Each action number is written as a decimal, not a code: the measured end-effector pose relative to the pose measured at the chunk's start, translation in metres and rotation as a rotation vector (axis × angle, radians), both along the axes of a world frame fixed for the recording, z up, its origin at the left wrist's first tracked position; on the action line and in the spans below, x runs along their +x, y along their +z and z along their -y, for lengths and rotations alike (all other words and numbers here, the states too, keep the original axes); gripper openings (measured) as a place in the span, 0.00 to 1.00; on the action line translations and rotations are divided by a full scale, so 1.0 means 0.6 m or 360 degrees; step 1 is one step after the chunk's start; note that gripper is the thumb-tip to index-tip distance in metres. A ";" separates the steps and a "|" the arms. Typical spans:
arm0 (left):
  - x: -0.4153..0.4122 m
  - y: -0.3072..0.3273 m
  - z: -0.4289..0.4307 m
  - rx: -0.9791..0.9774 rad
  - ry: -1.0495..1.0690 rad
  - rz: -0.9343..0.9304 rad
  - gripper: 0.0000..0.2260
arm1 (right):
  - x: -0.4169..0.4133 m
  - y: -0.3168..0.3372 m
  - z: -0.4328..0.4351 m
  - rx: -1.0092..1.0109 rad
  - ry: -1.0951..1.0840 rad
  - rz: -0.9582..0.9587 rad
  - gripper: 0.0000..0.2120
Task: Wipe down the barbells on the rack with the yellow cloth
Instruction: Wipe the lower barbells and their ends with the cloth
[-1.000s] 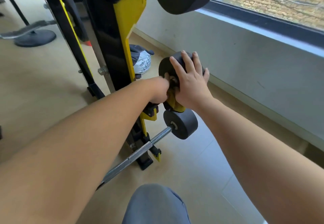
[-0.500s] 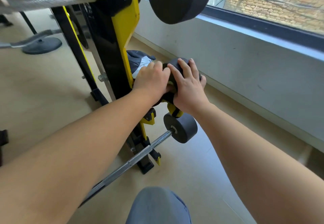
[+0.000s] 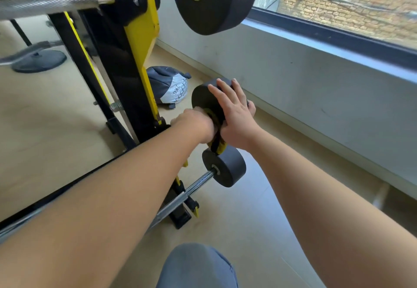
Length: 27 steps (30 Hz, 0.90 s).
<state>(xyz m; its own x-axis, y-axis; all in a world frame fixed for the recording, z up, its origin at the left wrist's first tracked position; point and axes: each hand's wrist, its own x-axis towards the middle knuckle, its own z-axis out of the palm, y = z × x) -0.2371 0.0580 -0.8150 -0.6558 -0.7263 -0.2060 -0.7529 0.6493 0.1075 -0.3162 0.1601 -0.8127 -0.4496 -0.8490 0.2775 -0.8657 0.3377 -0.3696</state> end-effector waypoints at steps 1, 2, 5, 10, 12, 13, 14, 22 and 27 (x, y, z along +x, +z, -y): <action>0.001 0.007 0.005 0.0040 -0.0045 -0.0033 0.18 | 0.000 -0.001 0.000 0.0007 -0.0004 -0.0012 0.50; -0.001 0.011 0.011 0.0071 -0.0097 -0.0046 0.17 | 0.002 -0.001 0.001 0.0004 -0.0008 -0.0016 0.50; -0.011 0.028 0.008 0.0145 -0.0237 0.0008 0.18 | 0.008 0.000 -0.001 -0.0026 -0.0014 0.0021 0.50; 0.034 0.043 0.010 -0.0073 -0.0370 0.0187 0.22 | 0.016 0.005 -0.003 -0.0121 -0.0001 0.0080 0.47; 0.057 0.049 0.008 -0.0185 -0.0400 0.0215 0.20 | 0.015 0.005 -0.003 -0.0120 -0.0007 0.0093 0.47; 0.064 0.053 0.003 -0.0236 -0.0404 0.0271 0.19 | 0.015 0.005 -0.003 -0.0114 -0.0019 0.0097 0.46; 0.067 0.056 -0.001 -0.0311 -0.0422 0.0320 0.18 | 0.015 0.006 -0.004 -0.0102 -0.0027 0.0099 0.46; 0.051 0.041 -0.010 -0.0488 -0.0347 0.0301 0.13 | 0.011 0.004 0.005 0.0009 -0.0070 0.0046 0.47; 0.024 0.024 0.014 -0.0105 -0.0191 0.0036 0.21 | 0.007 -0.001 0.006 0.0061 -0.0030 0.0036 0.47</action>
<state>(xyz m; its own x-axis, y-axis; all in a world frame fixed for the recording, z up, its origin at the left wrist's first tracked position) -0.2226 0.0497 -0.8004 -0.7343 -0.6556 -0.1761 -0.6713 0.7398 0.0451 -0.3121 0.1564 -0.8133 -0.4714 -0.8502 0.2344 -0.8506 0.3681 -0.3754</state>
